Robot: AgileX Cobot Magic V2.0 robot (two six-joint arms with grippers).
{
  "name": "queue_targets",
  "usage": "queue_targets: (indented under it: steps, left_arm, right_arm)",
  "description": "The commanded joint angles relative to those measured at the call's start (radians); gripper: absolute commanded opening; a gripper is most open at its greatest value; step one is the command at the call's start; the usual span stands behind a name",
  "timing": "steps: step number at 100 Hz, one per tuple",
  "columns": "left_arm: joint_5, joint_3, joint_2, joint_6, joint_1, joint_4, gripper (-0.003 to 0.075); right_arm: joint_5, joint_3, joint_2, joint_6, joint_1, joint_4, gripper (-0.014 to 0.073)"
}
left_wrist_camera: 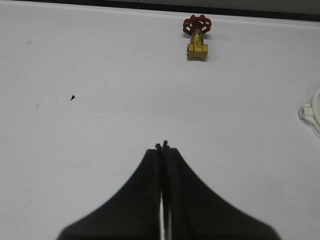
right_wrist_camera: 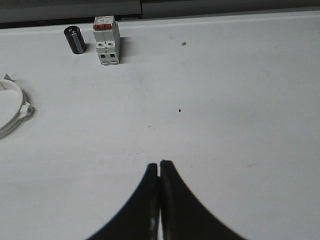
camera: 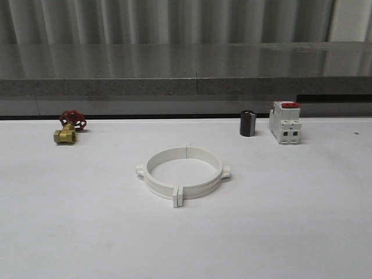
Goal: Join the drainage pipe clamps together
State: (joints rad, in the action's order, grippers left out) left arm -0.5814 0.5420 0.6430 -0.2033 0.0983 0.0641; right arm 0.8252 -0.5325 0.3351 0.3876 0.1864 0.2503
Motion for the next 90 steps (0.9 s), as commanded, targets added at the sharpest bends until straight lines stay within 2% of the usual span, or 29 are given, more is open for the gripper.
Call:
queue_targets:
  steps: [1, 48, 55, 75, 90]
  left_arm:
    - [0.069, 0.03, -0.001, -0.001, -0.001, 0.001, -0.002]
    - [0.069, 0.03, -0.001, -0.001, -0.001, 0.001, -0.002]
    - [0.069, 0.03, -0.001, -0.001, -0.001, 0.001, -0.002]
    - [0.069, 0.03, -0.001, -0.001, -0.001, 0.001, -0.002]
    - [0.069, 0.03, -0.001, -0.001, -0.001, 0.001, -0.002]
  right_arm:
    - [-0.06, -0.023, 0.005, -0.011, -0.005, 0.027, -0.0117]
    - [-0.078, -0.021, 0.005, -0.011, -0.005, 0.034, -0.0117]
    - [-0.147, -0.004, 0.0, -0.011, -0.005, 0.035, -0.0117]
    - [-0.482, 0.166, -0.085, -0.016, -0.027, 0.034, -0.0117]
    - [-0.573, 0.279, -0.203, -0.113, -0.077, -0.092, -0.0117]
